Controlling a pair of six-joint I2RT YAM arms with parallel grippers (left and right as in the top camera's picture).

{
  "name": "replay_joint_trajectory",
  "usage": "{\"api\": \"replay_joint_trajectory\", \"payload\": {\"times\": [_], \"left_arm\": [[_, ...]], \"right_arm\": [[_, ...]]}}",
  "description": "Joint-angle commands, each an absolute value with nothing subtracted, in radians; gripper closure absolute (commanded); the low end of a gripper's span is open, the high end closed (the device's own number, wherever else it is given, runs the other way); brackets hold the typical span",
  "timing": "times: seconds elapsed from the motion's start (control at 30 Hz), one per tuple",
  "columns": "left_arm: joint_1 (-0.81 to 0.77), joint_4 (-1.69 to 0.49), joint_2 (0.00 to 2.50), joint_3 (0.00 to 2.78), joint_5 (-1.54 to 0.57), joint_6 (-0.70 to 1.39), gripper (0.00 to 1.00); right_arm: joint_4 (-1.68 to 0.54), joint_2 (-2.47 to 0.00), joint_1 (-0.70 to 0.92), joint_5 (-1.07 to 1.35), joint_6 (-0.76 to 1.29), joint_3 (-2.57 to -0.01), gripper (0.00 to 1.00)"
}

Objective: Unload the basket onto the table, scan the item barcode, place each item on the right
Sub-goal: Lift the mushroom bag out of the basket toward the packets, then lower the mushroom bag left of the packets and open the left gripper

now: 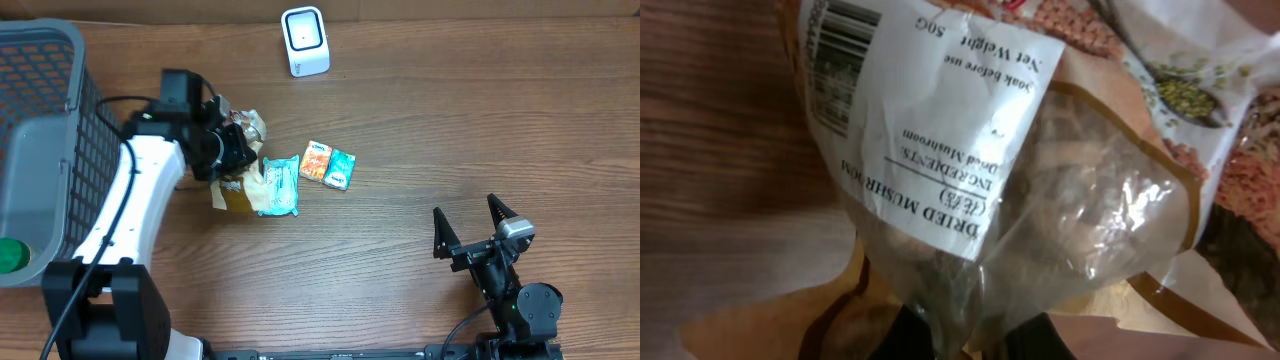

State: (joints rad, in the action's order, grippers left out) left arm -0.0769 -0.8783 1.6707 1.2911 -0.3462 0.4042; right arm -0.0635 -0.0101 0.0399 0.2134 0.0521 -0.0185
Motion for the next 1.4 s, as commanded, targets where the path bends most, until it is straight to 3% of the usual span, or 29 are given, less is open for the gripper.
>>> {"api": "replay_joint_trajectory", "payload": {"times": [0.0, 0.13, 0.47, 0.73, 0.93, 1.2, 1.27, 1.37], "left_arm": [[-0.130, -0.801, 1.668, 1.209, -0.153, 0.514, 0.96], [-0.184, -0.705, 1.668, 1.127, -0.016, 0.524, 0.96], [-0.326, -0.479, 1.757, 0.999, -0.024, 0.773, 0.96], [-0.417, -0.258, 1.926, 0.999, -0.238, 0.786, 0.96], [-0.490, -0.238, 1.930, 1.002, -0.160, 0.785, 0.96], [-0.459, -0.317, 1.927, 1.048, -0.147, 0.715, 0.96], [-0.445, -0.385, 1.919, 1.095, -0.133, 0.664, 0.79], [-0.436, -0.517, 1.906, 1.190, -0.058, 0.638, 0.39]], "right_arm": [[-0.059, -0.003, 0.044, 0.219, 0.056, -0.008, 0.00], [-0.059, -0.003, 0.044, 0.219, 0.056, -0.007, 0.00], [-0.058, -0.003, 0.044, 0.219, 0.057, -0.008, 0.00], [-0.058, -0.003, 0.044, 0.219, 0.056, -0.008, 0.00], [-0.059, -0.003, 0.044, 0.219, 0.056, -0.008, 0.00], [-0.059, -0.003, 0.044, 0.219, 0.057, -0.008, 0.00], [-0.058, -0.003, 0.044, 0.219, 0.056, -0.008, 0.00], [-0.058, -0.003, 0.044, 0.219, 0.056, -0.008, 0.00]]}}
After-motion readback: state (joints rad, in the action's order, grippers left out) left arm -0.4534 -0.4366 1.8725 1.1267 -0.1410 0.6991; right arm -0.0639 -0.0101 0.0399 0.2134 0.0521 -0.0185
